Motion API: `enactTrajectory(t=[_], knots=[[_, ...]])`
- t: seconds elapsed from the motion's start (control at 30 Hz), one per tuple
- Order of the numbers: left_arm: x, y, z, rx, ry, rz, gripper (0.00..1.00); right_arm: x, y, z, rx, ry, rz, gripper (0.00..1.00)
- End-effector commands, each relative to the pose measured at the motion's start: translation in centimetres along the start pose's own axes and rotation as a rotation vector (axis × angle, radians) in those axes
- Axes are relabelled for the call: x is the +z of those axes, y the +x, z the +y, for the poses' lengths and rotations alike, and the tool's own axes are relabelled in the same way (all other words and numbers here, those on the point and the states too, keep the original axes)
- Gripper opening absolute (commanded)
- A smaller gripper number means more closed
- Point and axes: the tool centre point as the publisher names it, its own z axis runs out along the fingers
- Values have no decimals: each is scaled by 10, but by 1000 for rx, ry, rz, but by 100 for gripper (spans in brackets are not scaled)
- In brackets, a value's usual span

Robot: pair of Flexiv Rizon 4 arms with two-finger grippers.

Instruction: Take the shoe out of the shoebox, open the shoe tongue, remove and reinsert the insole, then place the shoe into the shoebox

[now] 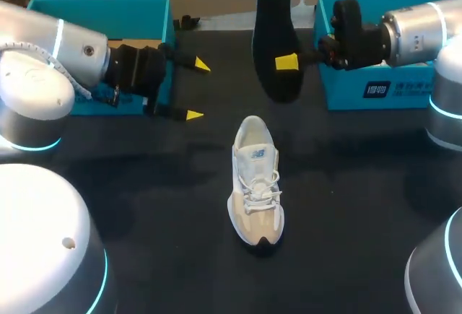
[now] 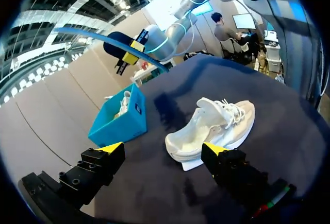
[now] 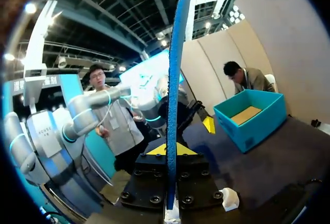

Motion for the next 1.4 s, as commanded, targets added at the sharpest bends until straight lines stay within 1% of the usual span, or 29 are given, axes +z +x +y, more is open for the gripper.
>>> enactTrajectory(t=[0.03,0.13,0.2,1.2,1.33,1.4], knots=[[1,-1,6,-9,-31,37,100,6,-9,4,-20,20,48,0],[2,3,13,-4,-54,56,100,9,-11,2,-36,16,66,0],[3,6,16,2,-78,67,100,10,-13,1,-20,8,63,0],[3,6,16,2,-78,67,100,10,-13,1,-20,8,63,0],[11,18,20,-35,-87,84,100,10,-16,-2,-31,0,67,0],[16,24,23,-43,-78,99,100,12,-17,-6,-41,-7,71,0]])
